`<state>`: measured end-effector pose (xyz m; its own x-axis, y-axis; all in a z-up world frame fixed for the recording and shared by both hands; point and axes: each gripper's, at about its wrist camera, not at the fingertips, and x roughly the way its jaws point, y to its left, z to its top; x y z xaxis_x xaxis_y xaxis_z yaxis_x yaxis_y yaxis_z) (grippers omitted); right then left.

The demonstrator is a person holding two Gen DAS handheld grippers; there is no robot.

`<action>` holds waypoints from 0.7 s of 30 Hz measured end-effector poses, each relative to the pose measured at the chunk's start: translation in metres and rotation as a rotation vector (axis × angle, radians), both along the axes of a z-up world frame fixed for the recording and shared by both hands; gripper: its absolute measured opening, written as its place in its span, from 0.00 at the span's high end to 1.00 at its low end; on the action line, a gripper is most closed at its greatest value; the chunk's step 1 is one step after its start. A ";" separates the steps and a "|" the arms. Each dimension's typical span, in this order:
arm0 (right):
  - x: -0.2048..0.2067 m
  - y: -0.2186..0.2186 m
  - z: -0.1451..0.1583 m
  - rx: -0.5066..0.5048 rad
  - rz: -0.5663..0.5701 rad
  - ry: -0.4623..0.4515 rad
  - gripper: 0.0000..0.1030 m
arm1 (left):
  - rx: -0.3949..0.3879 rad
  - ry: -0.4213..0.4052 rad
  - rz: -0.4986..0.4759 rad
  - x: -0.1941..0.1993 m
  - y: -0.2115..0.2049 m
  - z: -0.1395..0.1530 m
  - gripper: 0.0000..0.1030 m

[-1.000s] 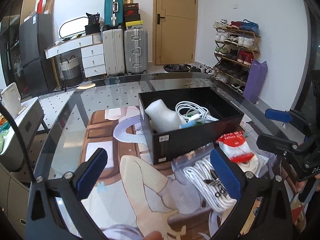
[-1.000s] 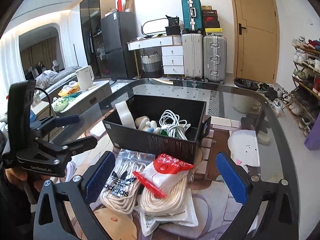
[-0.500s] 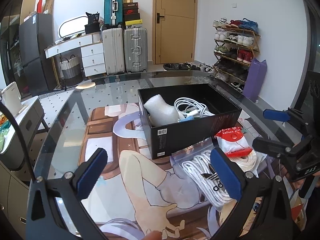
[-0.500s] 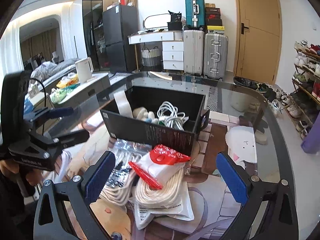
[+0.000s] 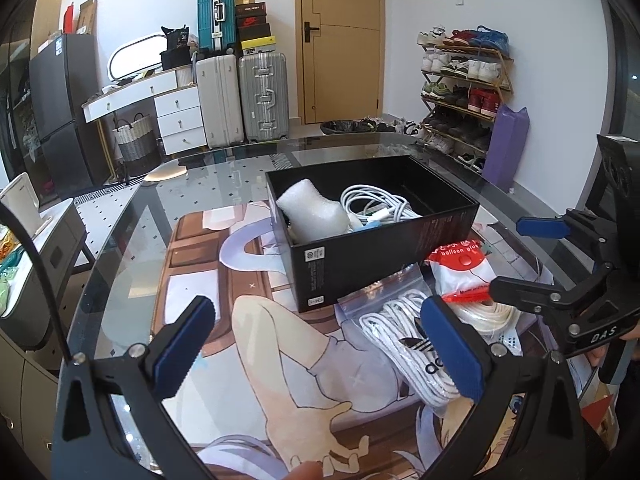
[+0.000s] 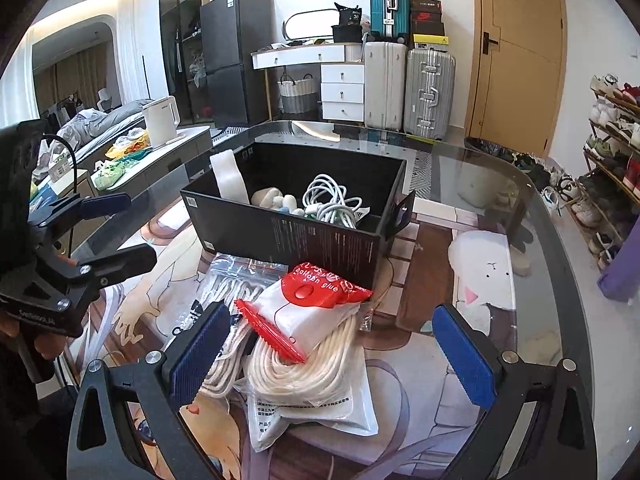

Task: Organize soft objects
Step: 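Withdraw both open grippers from the black box back toward the pile, then close the right gripper on the clear bag of white rope and lift it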

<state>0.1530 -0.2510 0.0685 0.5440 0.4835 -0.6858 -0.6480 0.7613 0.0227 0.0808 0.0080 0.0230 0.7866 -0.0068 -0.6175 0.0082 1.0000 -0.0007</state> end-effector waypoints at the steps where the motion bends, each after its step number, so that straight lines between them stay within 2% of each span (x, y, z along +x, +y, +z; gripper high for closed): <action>1: 0.000 0.001 -0.001 0.000 0.000 0.002 0.01 | 0.001 0.001 -0.003 0.000 -0.001 0.000 0.00; 6: 0.000 0.005 -0.008 -0.044 0.001 0.011 0.01 | 0.012 0.015 -0.019 0.000 -0.006 -0.004 0.00; 12: 0.003 0.002 -0.011 -0.049 0.001 0.038 0.01 | 0.022 0.029 -0.037 0.001 -0.012 -0.008 0.00; 21: 0.001 0.003 -0.021 -0.107 0.055 0.077 0.01 | 0.028 0.035 -0.048 0.000 -0.016 -0.011 0.00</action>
<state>0.1540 -0.2476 0.0478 0.4625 0.4330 -0.7737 -0.6881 0.7256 -0.0053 0.0808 -0.0079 0.0124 0.7636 -0.0261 -0.6452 0.0562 0.9981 0.0261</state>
